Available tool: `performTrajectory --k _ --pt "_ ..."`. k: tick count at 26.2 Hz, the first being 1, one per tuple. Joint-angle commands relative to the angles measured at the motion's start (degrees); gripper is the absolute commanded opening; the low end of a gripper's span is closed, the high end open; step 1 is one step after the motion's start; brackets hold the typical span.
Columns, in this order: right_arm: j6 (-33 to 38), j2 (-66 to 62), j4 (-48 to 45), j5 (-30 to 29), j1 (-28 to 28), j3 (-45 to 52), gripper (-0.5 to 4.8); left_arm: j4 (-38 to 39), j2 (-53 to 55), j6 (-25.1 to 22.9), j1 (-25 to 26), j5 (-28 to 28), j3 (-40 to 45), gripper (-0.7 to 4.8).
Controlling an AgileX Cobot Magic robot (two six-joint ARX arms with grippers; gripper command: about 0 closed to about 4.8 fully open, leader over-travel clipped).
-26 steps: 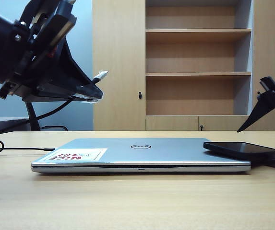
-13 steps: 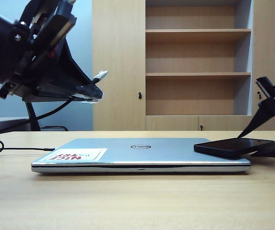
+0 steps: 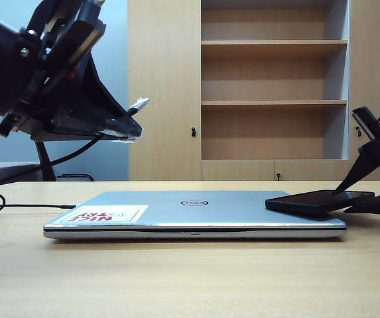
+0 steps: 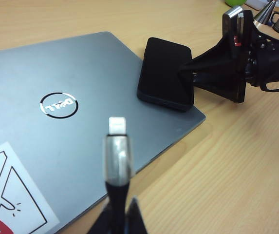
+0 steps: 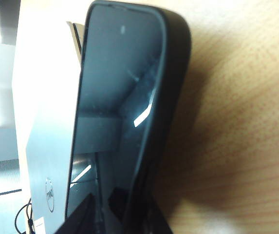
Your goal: Pick up the charging cable and the phone, plug the charging cable into the charging port on the phone, and finally place them back on the table.
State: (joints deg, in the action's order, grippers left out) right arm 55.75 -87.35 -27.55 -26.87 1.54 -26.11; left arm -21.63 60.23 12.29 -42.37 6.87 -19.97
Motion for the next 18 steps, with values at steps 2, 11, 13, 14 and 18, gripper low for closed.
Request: performTrajectory --k 2,11,13,14,18 --pt "-0.11 -0.52 1.99 1.51 -0.02 0.48 0.28 -0.57 -0.11 -0.26 -0.04 0.04 -0.09 -0.06" --pt "-2.32 0.44 0.20 1.25 -0.07 0.22 -0.06 -0.11 -0.02 -0.26 -0.04 0.04 -0.09 -0.06" --pt "-4.72 3.26 0.39 1.25 -0.04 0.02 -0.06 -0.09 -0.02 -0.26 -0.04 0.04 -0.09 -0.06" --pt "-5.57 4.63 0.85 1.29 -0.04 -0.04 -0.06 -0.09 -0.02 -0.26 -0.04 0.04 -0.09 -0.06" --pt "-10.45 12.17 11.89 1.51 -0.07 -2.73 -0.06 -0.11 -0.02 -0.26 -0.04 0.04 -0.09 -0.06"
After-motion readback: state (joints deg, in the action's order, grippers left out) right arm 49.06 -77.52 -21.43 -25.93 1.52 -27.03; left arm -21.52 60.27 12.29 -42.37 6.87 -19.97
